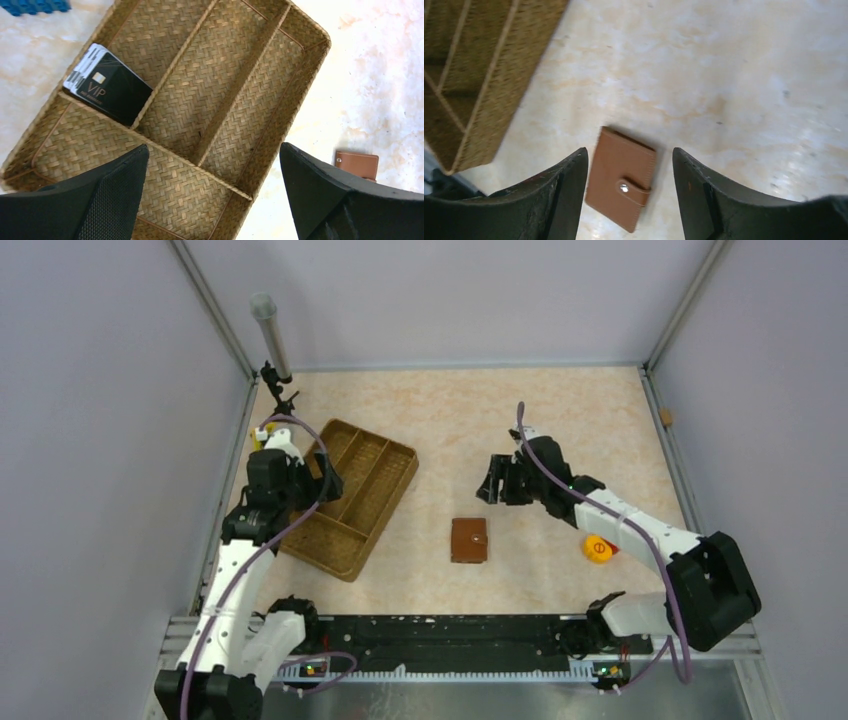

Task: Put the credit cards into the card holder
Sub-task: Close the card holder at the center of the board.

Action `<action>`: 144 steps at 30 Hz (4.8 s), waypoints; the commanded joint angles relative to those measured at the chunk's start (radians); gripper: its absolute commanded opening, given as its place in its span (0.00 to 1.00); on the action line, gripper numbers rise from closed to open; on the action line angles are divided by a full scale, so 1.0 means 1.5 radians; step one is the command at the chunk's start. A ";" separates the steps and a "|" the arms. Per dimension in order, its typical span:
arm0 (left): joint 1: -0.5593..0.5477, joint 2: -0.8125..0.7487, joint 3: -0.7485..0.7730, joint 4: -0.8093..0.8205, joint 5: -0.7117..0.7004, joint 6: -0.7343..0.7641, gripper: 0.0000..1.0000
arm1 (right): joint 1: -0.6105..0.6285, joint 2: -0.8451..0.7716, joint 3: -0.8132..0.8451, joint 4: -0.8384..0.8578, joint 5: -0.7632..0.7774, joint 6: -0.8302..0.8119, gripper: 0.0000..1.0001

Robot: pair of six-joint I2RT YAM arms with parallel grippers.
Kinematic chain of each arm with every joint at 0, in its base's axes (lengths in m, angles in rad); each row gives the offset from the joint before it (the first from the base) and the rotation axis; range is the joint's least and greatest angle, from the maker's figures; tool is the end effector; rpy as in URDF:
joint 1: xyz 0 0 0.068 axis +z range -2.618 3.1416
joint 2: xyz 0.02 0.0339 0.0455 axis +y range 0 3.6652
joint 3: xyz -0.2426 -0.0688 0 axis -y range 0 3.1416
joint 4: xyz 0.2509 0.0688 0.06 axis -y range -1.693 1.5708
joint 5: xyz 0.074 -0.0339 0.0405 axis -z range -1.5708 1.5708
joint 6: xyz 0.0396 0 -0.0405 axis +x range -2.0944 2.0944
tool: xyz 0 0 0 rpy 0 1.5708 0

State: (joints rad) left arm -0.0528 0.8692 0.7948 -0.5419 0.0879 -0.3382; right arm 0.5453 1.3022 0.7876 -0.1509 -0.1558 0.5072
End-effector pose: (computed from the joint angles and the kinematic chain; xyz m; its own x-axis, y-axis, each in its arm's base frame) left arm 0.2102 -0.0146 0.2744 -0.5857 -0.3000 -0.7530 -0.0744 0.9450 -0.3186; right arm 0.2469 0.1570 0.2063 -0.7610 0.0996 -0.6410 -0.2827 0.8385 0.4658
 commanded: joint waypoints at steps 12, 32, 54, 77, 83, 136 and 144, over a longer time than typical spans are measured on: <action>-0.092 -0.051 -0.025 0.007 0.017 0.002 0.99 | 0.132 -0.005 -0.004 -0.149 0.181 0.081 0.41; -0.092 -0.040 -0.015 0.002 0.083 0.043 0.99 | 0.245 0.120 0.105 -0.223 0.275 0.125 0.27; -0.092 -0.035 -0.019 0.008 0.093 0.041 0.99 | 0.245 0.184 0.113 -0.205 0.261 0.111 0.09; -0.109 -0.030 -0.020 0.008 0.100 0.026 0.99 | 0.316 0.196 0.167 -0.319 0.409 0.113 0.16; -0.139 -0.023 -0.026 0.016 0.102 0.010 0.99 | 0.326 0.225 0.183 -0.321 0.424 0.111 0.20; -0.467 0.166 -0.227 0.526 -0.035 -0.371 0.99 | 0.277 0.080 0.061 -0.164 0.376 0.123 0.82; -0.505 0.271 -0.252 0.622 -0.093 -0.430 0.99 | 0.242 -0.068 -0.094 0.044 0.332 0.045 0.81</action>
State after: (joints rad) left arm -0.7853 1.2163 0.4301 0.2443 0.0193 -0.9169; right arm 0.9195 1.3090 0.6983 -0.2707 0.3698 0.6353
